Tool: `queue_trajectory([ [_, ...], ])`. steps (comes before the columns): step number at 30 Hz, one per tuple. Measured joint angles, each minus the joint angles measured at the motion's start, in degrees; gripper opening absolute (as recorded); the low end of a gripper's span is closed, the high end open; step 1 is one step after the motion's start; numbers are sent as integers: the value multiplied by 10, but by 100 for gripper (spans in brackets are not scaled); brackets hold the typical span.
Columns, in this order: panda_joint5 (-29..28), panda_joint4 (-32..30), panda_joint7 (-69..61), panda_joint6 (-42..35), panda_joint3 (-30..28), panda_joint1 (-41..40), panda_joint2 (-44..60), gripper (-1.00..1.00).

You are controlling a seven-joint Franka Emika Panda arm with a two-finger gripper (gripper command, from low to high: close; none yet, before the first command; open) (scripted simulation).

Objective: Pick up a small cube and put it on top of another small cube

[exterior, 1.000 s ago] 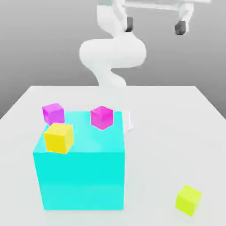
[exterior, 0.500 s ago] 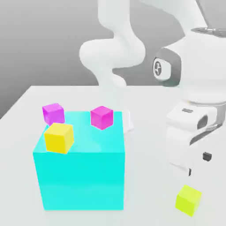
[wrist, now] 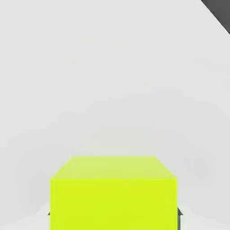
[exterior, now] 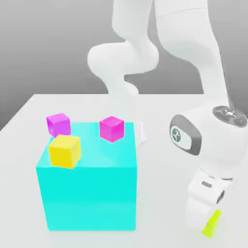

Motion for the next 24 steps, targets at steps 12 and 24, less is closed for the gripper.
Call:
queue_trajectory([
  [12,36,8,93,-128,-76,-72,-157,-100],
  [24,-39,0,316,-318,-171,-272,-390,-100],
])
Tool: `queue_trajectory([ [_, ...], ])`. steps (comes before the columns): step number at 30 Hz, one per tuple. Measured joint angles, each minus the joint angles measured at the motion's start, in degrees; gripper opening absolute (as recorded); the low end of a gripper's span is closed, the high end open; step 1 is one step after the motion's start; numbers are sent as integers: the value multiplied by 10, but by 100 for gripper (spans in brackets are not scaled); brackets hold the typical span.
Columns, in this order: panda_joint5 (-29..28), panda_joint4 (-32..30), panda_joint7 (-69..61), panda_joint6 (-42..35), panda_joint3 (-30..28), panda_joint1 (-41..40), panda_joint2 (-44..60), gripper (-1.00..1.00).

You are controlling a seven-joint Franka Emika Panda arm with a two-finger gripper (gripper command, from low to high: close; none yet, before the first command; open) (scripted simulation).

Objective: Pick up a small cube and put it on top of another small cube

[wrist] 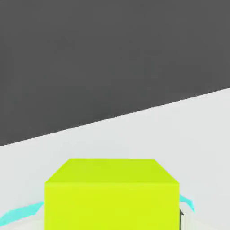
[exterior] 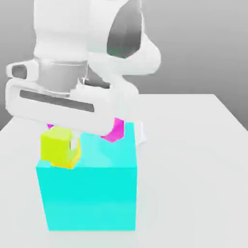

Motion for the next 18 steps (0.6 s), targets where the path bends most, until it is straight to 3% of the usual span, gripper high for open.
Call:
queue_trajectory([
  [6,12,-71,84,-112,-15,-68,-127,-100],
  [10,24,-107,21,-165,-30,-61,-210,-100],
  [14,21,-162,-1,-99,-43,-60,-198,-100],
  [15,21,-175,-3,-78,-45,-62,-191,100],
  [18,21,-175,-3,-78,-45,-62,-191,100],
])
